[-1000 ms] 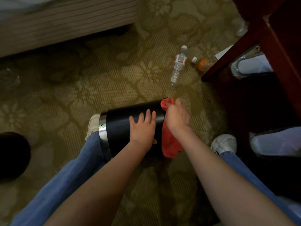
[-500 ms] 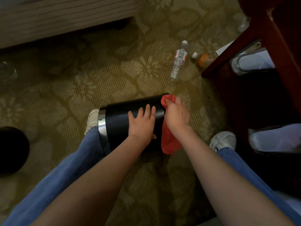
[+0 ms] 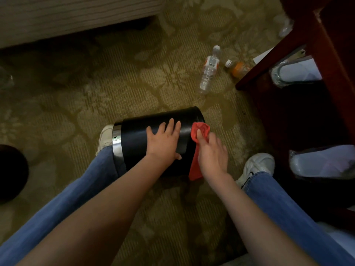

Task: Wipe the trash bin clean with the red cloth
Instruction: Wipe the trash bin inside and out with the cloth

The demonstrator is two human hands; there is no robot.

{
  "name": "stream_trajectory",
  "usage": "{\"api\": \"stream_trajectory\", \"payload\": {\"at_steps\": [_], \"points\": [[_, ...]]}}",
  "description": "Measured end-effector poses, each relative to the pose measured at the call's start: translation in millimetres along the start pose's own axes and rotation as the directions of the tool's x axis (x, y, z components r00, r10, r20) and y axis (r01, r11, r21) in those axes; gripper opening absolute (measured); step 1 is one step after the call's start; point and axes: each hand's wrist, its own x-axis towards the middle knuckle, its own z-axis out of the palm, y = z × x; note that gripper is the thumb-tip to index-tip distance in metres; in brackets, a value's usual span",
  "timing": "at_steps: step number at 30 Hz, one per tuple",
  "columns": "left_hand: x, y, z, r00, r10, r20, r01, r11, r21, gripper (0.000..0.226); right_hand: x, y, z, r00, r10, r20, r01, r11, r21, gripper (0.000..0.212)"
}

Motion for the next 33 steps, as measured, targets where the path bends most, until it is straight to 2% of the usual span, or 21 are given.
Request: {"api": "stream_trajectory", "payload": {"at_steps": [3,5,7,11,15,19,22,25,30,32,33], "points": [[3,-2,-2,1.0,-0.001,0.006,0.001,1.0,-0.001,0.105,43,-11,-10,1.0,0.026,-0.004,-0.026,0.999,0.022,0.045],[2,0,0,1.0,-0.001,0.008,0.001,1.0,-0.001,0.105,72,-18,-21,0.997,0.06,0.049,-0.064,0.993,0.095,0.038],[2,0,0,1.0,-0.01,0.009,0.01,1.0,0.005,0.105,82,-22,-25,0.994,0.063,0.088,-0.071,0.993,0.095,0.036],[-2,3,0,1.0,-0.004,0.025,0.004,1.0,-0.003,0.105,41,-14,-21,0.999,0.028,0.033,-0.026,0.999,-0.04,0.044],[-6,6,0,1.0,-0.006,0.019,0.006,1.0,0.008,0.105,3,-6,-20,0.996,-0.004,0.089,0.011,0.997,-0.078,0.052],[-4,4,-1,1.0,-0.012,0.018,0.012,1.0,0.023,0.105,20,-5,-18,0.997,-0.022,0.07,0.029,0.994,-0.102,0.049],[-2,3,-2,1.0,-0.003,0.025,0.002,1.0,0.021,0.105,58,-16,-24,0.999,0.015,0.046,-0.013,0.999,-0.033,0.041],[0,0,-4,0.999,0.002,0.038,-0.002,1.0,0.015,0.105,76,-19,-26,0.996,0.02,0.081,-0.023,0.999,0.028,0.04],[-6,3,1,1.0,0.014,0.022,-0.014,1.0,0.012,0.105,37,-6,-19,0.994,0.006,0.111,-0.005,1.0,-0.009,0.048],[-7,3,1,1.0,0.009,0.01,-0.01,1.0,0.012,0.105,28,-1,-25,0.992,0.004,0.126,-0.012,0.998,0.061,0.045],[-7,2,0,1.0,0.009,0.006,-0.009,1.0,0.011,0.105,28,1,-33,0.996,0.003,0.087,-0.013,0.993,0.114,0.041]]}}
